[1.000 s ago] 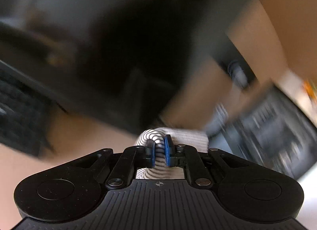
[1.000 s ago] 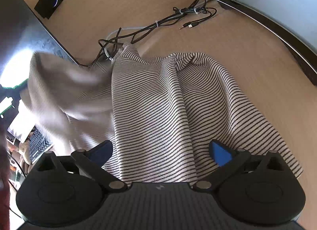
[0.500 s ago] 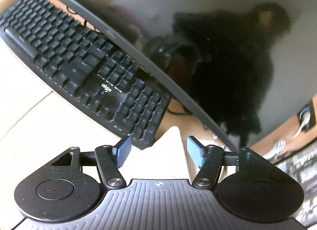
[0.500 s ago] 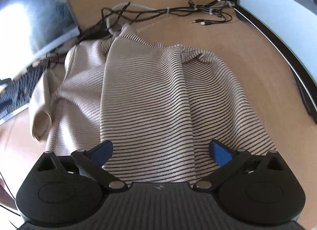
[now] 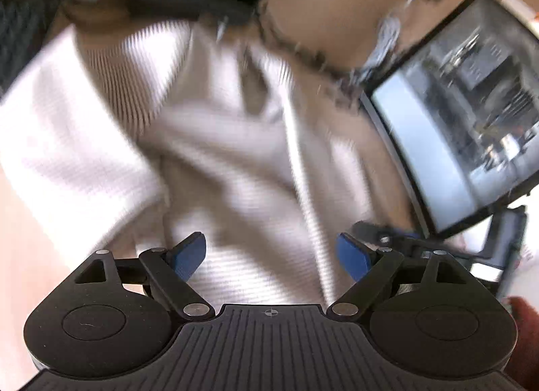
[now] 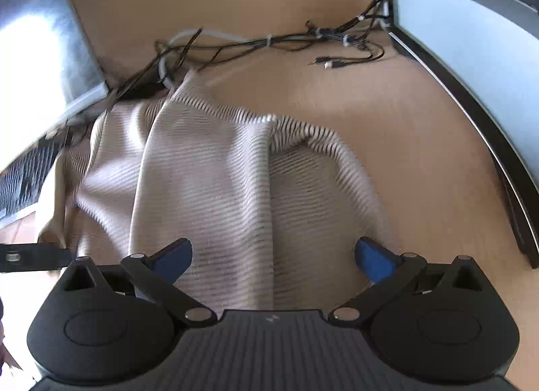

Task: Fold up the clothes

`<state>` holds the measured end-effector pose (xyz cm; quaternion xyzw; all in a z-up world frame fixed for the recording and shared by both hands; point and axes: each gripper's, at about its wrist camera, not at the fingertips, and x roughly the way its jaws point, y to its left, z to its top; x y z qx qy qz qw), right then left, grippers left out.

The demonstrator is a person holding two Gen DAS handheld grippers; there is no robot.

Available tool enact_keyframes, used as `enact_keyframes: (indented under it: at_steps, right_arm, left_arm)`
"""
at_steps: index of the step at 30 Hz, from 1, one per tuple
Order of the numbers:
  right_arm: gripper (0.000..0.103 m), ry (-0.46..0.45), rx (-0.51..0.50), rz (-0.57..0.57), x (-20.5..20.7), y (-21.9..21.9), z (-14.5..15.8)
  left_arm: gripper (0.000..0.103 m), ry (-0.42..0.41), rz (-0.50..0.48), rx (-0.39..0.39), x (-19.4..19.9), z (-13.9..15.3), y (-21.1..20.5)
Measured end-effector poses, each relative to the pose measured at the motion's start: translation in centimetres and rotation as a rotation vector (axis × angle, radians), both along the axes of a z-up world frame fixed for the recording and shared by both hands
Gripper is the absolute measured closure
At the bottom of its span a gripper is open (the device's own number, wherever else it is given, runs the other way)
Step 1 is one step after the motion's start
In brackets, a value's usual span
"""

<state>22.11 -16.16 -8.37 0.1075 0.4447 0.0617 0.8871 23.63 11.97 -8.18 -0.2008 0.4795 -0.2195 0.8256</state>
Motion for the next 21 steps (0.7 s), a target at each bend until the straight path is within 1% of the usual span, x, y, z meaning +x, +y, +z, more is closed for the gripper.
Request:
enact_keyframes:
  at_steps: [1, 9, 12, 14, 15, 16, 17, 19, 20, 21]
  right_arm:
    - [0.0, 0.008, -0.015, 0.019, -0.4, 0.1, 0.0]
    - [0.0, 0.078, -0.169, 0.169, -4.6, 1.5, -0.1]
    - [0.0, 0.124, -0.182, 0.162, -4.3, 1.6, 0.0]
    - [0.0, 0.161, -0.176, 0.14, -3.5, 1.8, 0.3]
    - [0.0, 0.157, -0.157, 0.104, -3.0, 1.7, 0.8]
    - [0.001, 0.147, -0.14, 0.07, -2.6, 1.7, 1.3]
    - [0.003, 0.078, -0.167, 0.059, -2.4, 2.5, 2.4]
    - [0.01, -0.08, -0.274, 0.101, -1.9, 5.3, 4.2]
    - [0.012, -0.125, -0.302, 0.122, -1.4, 6.6, 4.6]
    - [0.017, -0.134, -0.322, 0.148, -0.4, 8.1, 4.4]
  left_arm:
    - [0.013, 0.025, -0.004, 0.0, 0.0, -0.7, -0.2]
    - [0.013, 0.05, -0.088, -0.022, -3.8, -0.8, 0.2]
    - [0.011, 0.05, -0.12, -0.037, -6.0, -0.9, 0.4]
    - [0.011, 0.049, -0.113, -0.038, -6.1, -0.8, 0.6]
    - [0.011, 0.041, -0.103, -0.029, -6.0, -0.5, 0.8]
    - [0.011, 0.034, -0.093, -0.019, -5.9, -0.3, 1.0]
    - [0.011, 0.009, -0.094, 0.001, -5.8, 0.0, 1.0]
    - [0.011, -0.032, -0.097, 0.036, -5.6, 0.4, 1.1]
    - [0.011, -0.036, -0.101, 0.04, -5.4, 0.4, 1.0]
    - [0.011, -0.034, -0.105, 0.039, -5.3, 0.2, 1.0]
